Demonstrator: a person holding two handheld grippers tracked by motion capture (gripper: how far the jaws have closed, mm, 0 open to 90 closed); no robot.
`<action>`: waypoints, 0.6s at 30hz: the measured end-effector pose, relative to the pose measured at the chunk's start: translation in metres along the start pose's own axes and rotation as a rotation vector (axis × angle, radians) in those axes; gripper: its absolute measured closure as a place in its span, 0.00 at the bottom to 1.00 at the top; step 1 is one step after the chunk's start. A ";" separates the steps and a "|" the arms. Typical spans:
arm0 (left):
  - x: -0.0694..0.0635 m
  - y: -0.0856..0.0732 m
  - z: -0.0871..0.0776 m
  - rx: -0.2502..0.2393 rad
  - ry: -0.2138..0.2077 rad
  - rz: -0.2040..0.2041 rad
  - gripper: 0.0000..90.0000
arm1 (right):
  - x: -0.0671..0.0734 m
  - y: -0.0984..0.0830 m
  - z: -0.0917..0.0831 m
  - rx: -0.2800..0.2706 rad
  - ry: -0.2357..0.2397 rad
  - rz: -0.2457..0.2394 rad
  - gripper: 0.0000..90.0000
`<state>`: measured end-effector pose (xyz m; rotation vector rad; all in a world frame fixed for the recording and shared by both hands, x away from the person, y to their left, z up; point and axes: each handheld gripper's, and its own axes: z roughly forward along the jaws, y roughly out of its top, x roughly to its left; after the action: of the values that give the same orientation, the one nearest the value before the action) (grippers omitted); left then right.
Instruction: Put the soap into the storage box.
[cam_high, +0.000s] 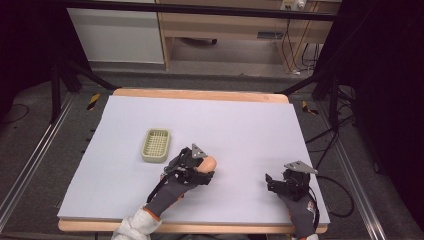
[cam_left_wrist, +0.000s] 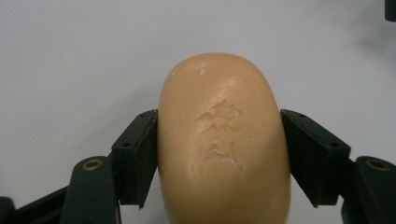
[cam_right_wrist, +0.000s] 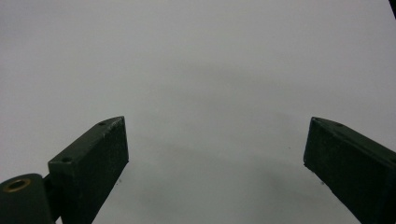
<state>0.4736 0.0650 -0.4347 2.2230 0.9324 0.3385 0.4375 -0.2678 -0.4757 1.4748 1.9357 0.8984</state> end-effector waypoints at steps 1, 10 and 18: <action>0.002 0.000 -0.002 -0.006 0.002 -0.001 0.34 | 0.000 0.000 0.000 -0.001 -0.001 0.001 0.08; 0.014 0.002 -0.015 -0.032 0.013 -0.032 0.34 | -0.001 0.000 0.000 -0.002 -0.005 0.001 0.08; 0.022 0.004 -0.025 -0.054 0.029 -0.050 0.35 | -0.001 0.000 0.000 -0.002 -0.008 0.005 0.08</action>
<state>0.4792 0.0910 -0.4140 2.1469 0.9818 0.3694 0.4377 -0.2684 -0.4756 1.4805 1.9260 0.8951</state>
